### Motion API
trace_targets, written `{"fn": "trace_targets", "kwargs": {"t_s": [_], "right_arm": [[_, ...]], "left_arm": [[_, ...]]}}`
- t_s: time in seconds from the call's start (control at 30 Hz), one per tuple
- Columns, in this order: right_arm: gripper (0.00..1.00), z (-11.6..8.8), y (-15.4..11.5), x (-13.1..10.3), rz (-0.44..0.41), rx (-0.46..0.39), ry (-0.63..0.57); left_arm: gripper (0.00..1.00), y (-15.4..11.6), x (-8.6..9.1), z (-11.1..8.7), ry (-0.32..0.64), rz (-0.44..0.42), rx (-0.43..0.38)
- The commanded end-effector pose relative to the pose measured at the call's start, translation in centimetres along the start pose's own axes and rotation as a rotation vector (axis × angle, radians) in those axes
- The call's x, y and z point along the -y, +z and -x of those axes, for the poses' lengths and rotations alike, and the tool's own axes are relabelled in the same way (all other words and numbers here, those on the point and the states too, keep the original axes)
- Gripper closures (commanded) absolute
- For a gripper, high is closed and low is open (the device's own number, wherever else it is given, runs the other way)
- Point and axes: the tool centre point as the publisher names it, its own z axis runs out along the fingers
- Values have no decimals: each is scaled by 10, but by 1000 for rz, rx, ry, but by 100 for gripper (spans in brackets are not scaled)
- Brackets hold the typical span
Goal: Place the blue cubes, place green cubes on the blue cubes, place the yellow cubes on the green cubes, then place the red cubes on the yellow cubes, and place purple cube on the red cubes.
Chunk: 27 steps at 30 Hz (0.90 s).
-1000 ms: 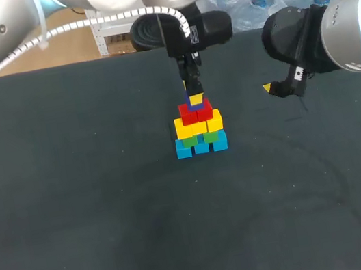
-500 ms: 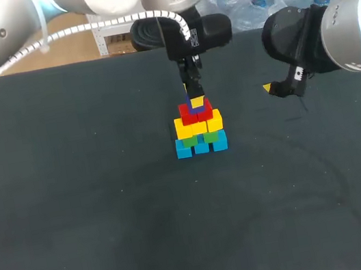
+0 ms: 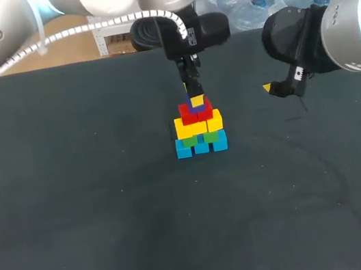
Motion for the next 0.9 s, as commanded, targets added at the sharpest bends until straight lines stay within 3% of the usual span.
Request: {"fn": "trace_targets", "kwargs": {"t_s": [0.03, 0.9], "right_arm": [[0, -2, 0, -2, -8, 7, 1], [0, -2, 0, -2, -8, 7, 1]], "left_arm": [[100, 0, 0, -5, 0, 1, 11], [100, 5, -2, -2, 13, -16, 11]]}}
